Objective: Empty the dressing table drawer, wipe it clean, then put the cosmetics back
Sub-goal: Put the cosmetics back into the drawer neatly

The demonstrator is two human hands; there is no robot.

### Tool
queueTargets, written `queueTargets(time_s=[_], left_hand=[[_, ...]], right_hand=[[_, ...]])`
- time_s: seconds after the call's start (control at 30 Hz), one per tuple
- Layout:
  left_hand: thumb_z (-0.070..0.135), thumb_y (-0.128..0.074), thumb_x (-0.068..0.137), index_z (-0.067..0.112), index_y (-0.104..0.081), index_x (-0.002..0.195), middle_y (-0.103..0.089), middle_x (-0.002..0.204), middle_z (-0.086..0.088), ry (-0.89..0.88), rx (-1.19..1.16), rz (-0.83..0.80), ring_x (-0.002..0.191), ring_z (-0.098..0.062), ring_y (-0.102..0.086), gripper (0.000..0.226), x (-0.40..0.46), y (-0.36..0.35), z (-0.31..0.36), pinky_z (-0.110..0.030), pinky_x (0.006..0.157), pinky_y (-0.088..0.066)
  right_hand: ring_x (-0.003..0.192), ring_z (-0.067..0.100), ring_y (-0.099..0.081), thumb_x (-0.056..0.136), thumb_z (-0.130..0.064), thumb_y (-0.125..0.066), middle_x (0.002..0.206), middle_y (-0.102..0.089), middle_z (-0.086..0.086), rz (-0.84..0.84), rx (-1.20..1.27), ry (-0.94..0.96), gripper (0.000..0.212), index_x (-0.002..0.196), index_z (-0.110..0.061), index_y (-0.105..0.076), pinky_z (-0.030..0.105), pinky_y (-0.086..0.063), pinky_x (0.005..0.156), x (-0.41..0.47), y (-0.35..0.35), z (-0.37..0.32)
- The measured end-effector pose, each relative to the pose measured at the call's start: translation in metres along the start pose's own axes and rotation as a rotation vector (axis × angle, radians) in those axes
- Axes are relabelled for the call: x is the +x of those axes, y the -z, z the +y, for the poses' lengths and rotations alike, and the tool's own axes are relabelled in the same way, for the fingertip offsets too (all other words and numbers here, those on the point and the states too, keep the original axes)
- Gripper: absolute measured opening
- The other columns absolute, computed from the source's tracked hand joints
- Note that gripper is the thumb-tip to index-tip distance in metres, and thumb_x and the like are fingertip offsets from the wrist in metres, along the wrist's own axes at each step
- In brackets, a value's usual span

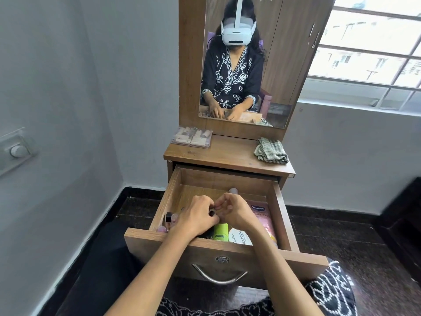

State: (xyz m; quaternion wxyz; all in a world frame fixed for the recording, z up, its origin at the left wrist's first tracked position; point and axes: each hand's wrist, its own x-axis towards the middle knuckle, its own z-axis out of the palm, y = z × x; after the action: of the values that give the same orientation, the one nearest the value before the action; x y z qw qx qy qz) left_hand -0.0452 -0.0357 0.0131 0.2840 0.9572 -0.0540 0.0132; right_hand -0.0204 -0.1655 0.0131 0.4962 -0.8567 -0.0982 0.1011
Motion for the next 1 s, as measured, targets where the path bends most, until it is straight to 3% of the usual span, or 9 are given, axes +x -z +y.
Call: queueTargets(time_s=[0.3,0.4,0.57,0.7,0.8,0.9,1.0], left_hand=[[0.028,-0.062,0.079,0.014,-0.07,0.104,-0.07,0.096,-0.004,-0.083,-0.103,0.153,0.086,-0.017,-0.063,0.029,0.0,0.004,0.002,-0.032,0.071,-0.053],[0.027,-0.064,0.079,0.015,-0.07,0.105,-0.071,0.1,-0.003,-0.104,-0.144,0.22,0.09,-0.014,-0.065,0.029,-0.001,0.005,0.003,-0.031,0.076,-0.054],[0.024,-0.063,0.083,0.015,-0.065,0.115,-0.068,0.112,0.0,-0.121,-0.239,0.428,0.102,-0.009,-0.062,0.033,0.006,0.013,0.002,-0.005,0.08,-0.039],[0.028,-0.058,0.089,0.015,-0.047,0.133,-0.046,0.141,0.0,-0.049,-0.27,0.585,0.131,-0.013,-0.041,0.047,0.03,0.033,-0.011,-0.018,0.103,-0.027],[0.037,-0.056,0.089,0.015,-0.035,0.141,-0.033,0.149,-0.003,0.071,-0.267,0.636,0.137,-0.02,-0.032,0.061,0.057,0.052,-0.031,-0.034,0.111,-0.028],[0.043,-0.059,0.085,0.012,-0.019,0.147,-0.018,0.155,-0.007,0.168,-0.306,0.606,0.142,-0.024,-0.02,0.08,0.084,0.064,-0.05,-0.039,0.114,-0.024],[0.047,-0.064,0.08,0.01,-0.005,0.148,-0.007,0.157,-0.007,0.195,-0.302,0.488,0.144,-0.024,-0.011,0.098,0.108,0.071,-0.065,-0.039,0.117,-0.016]], right_hand=[[0.04,-0.011,-0.049,0.074,0.012,-0.061,0.071,-0.056,-0.008,0.137,0.013,0.048,0.022,0.085,-0.007,-0.061,0.003,-0.036,0.046,0.0,0.001,0.0],[0.045,-0.009,-0.053,0.075,0.011,-0.062,0.073,-0.059,-0.006,0.182,0.054,0.074,0.022,0.082,-0.009,-0.061,0.005,-0.04,0.048,-0.001,0.0,-0.002],[0.064,0.005,-0.063,0.077,0.008,-0.059,0.077,-0.067,-0.006,0.307,0.126,0.142,0.031,0.074,-0.023,-0.062,0.018,-0.052,0.058,0.002,-0.001,-0.006],[0.072,0.003,-0.066,0.081,0.002,-0.061,0.078,-0.068,-0.01,0.394,0.154,0.201,0.026,0.078,-0.023,-0.063,0.013,-0.05,0.059,0.017,0.002,-0.019],[0.087,0.009,-0.066,0.084,-0.003,-0.061,0.09,-0.067,-0.01,0.441,0.157,0.234,0.02,0.088,-0.023,-0.064,0.017,-0.053,0.072,0.038,0.003,-0.035],[0.104,0.012,-0.058,0.085,-0.006,-0.062,0.11,-0.063,-0.003,0.451,0.106,0.241,0.025,0.107,-0.018,-0.062,0.031,-0.051,0.092,0.062,0.001,-0.051],[0.122,0.015,-0.047,0.085,-0.009,-0.06,0.131,-0.054,0.0,0.429,0.006,0.203,0.042,0.125,-0.02,-0.054,0.033,-0.042,0.104,0.089,-0.001,-0.062]])
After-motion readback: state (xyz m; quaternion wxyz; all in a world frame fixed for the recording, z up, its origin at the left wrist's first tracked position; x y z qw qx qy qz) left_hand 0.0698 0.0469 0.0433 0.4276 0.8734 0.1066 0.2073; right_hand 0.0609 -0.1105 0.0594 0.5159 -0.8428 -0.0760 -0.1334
